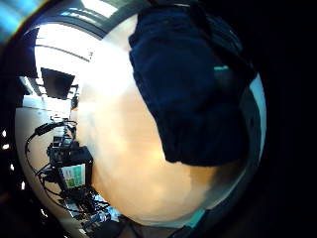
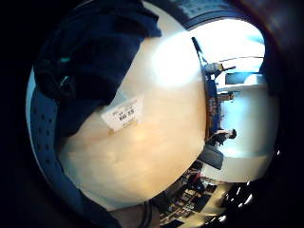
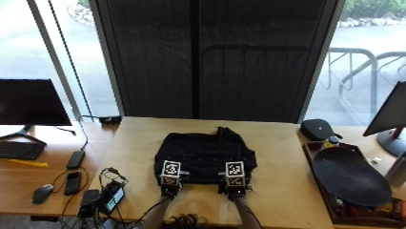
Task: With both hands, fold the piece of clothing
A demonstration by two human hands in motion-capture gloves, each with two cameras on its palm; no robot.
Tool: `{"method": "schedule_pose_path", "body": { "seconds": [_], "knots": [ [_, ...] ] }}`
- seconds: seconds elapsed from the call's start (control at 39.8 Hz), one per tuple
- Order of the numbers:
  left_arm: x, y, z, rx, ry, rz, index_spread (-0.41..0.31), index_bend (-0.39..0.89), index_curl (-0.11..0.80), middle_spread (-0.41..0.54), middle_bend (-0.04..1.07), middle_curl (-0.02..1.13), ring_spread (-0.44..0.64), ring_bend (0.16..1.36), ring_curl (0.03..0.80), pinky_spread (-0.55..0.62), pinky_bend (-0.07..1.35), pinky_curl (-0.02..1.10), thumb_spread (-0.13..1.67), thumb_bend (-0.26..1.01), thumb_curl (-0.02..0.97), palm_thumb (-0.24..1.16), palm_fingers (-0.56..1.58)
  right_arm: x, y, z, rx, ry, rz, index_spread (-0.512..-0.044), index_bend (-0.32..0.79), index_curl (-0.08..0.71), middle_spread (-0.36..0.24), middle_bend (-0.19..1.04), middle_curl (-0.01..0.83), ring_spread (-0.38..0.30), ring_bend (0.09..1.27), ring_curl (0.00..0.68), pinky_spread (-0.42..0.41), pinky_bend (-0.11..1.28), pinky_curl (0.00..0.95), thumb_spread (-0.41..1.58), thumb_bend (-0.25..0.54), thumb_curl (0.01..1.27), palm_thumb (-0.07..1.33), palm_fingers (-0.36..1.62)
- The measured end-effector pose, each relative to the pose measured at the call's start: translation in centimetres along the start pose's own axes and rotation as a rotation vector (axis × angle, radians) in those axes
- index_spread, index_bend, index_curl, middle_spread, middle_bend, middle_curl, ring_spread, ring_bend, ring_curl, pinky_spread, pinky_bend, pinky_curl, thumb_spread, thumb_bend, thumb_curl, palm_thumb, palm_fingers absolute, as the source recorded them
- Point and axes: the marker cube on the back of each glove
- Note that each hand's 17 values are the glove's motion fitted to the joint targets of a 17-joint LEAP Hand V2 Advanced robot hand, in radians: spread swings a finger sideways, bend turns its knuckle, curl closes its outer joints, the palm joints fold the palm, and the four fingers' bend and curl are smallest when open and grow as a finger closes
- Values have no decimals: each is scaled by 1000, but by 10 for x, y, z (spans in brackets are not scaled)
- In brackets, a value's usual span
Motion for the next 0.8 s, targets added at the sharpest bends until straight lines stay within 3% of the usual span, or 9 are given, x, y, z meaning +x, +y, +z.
{"method": "schedule_pose_path", "body": {
  "seconds": [0.18, 0.35, 0.43, 0.58, 0.68, 0.8],
  "knots": [
    [-13, -2, -4, 29, 82, -45, -226, 198, 427, -217, 280, 428, -205, 504, 322, 6, 268, 295, 1113, 89, 472, 919, 1032, 0, -14, 15, 57, -30, -70, -363, 188, 365, -215, 181, 344, -235, 463, 341, -206, 508, 329, 1205, 82, 357, 779, 1114],
    [-17, 7, 24, -205, 300, -5, -249, 145, 414, -274, 363, 472, -298, 537, 361, -82, 218, 319, 990, -6, 492, 864, 1140, 15, -9, -12, -63, -118, -130, -341, 101, 343, -243, 341, 412, -281, 595, 398, -302, 507, 348, 1195, 84, 359, 850, 1338],
    [-25, 8, 1, -221, 355, 66, -258, 149, 412, -293, 377, 481, -323, 562, 375, -111, 205, 326, 957, -31, 492, 846, 1193, 25, -12, -25, -140, -171, -168, -336, 102, 334, -247, 360, 425, -282, 629, 412, -327, 527, 358, 1182, 82, 360, 877, 1341],
    [-42, 14, -69, -304, 353, 201, -291, 174, 418, -315, 389, 483, -350, 588, 391, -150, 191, 340, 923, -31, 491, 832, 1237, 36, 5, -95, -222, -270, -276, -326, 112, 321, -244, 394, 444, -279, 681, 430, -351, 555, 368, 1157, 70, 364, 916, 1337],
    [-48, -1, -89, -319, 297, 233, -298, 176, 422, -329, 409, 487, -358, 600, 399, -163, 182, 345, 917, -34, 484, 817, 1245, 39, -10, -125, -177, -294, -267, -324, 115, 317, -244, 397, 450, -271, 737, 446, -362, 557, 372, 1142, 57, 365, 934, 1343],
    [-47, -35, -96, -371, 239, 218, -306, 187, 430, -342, 453, 499, -364, 609, 405, -154, 144, 340, 937, -38, 470, 789, 1233, 31, -61, -129, -115, -340, -193, -323, 117, 313, -242, 443, 467, -264, 755, 454, -373, 561, 373, 1123, 31, 366, 938, 1343]
  ]
}}
